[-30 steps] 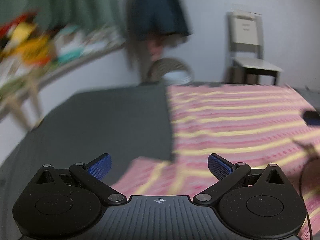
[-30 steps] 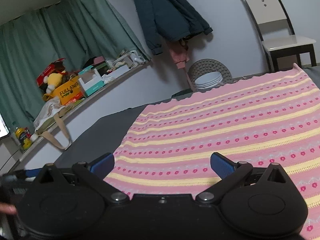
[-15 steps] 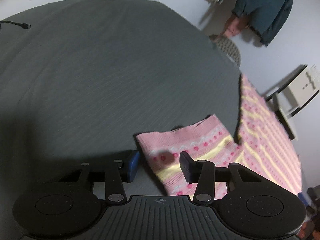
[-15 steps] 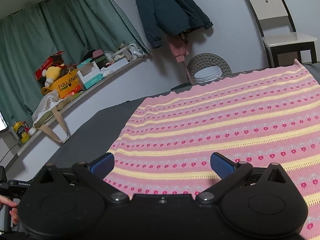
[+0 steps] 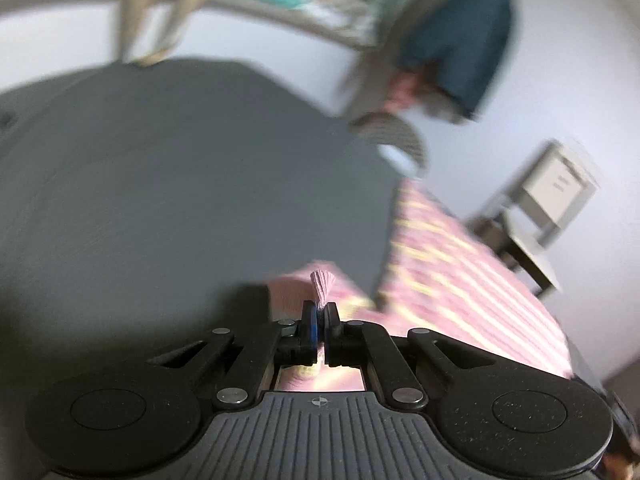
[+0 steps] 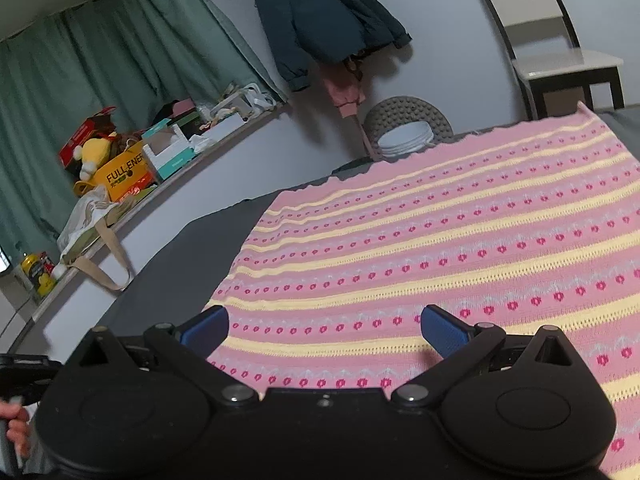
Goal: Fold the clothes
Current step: 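Pinch the cardigan hem corner with the left gripper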
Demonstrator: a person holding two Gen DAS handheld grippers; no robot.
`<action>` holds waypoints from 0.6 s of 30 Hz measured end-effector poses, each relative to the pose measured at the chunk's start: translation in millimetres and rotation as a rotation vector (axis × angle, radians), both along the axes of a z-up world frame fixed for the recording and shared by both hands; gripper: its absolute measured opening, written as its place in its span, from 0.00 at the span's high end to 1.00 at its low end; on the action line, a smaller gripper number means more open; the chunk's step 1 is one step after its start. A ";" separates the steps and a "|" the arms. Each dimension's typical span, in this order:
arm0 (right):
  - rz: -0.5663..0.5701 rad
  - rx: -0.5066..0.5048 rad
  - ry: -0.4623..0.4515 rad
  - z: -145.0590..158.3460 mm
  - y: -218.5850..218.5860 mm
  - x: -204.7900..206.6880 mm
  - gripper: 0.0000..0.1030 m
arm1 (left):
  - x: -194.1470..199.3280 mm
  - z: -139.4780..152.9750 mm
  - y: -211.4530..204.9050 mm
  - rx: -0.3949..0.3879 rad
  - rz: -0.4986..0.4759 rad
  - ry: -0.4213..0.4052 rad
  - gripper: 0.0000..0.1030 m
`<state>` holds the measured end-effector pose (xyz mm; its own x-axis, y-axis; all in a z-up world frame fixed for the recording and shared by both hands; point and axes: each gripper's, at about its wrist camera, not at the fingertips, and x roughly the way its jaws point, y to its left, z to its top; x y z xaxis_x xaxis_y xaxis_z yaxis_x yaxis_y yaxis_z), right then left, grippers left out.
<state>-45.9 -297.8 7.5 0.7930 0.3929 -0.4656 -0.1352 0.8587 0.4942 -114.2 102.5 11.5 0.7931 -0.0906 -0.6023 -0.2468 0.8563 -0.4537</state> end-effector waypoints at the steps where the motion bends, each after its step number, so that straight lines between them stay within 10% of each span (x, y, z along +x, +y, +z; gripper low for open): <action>1: -0.001 0.002 0.004 -0.5 0.0 0.3 0.00 | 0.1 6.7 -15.9 0.018 -0.041 -0.020 0.98; 11: 0.008 -0.002 0.015 -2.3 1.4 0.7 0.00 | 38.8 -25.9 -168.7 0.083 -0.381 0.038 0.98; 18: 0.009 0.004 0.028 -3.8 0.4 2.0 0.00 | 29.7 -33.8 -191.4 0.149 -0.361 -0.009 0.98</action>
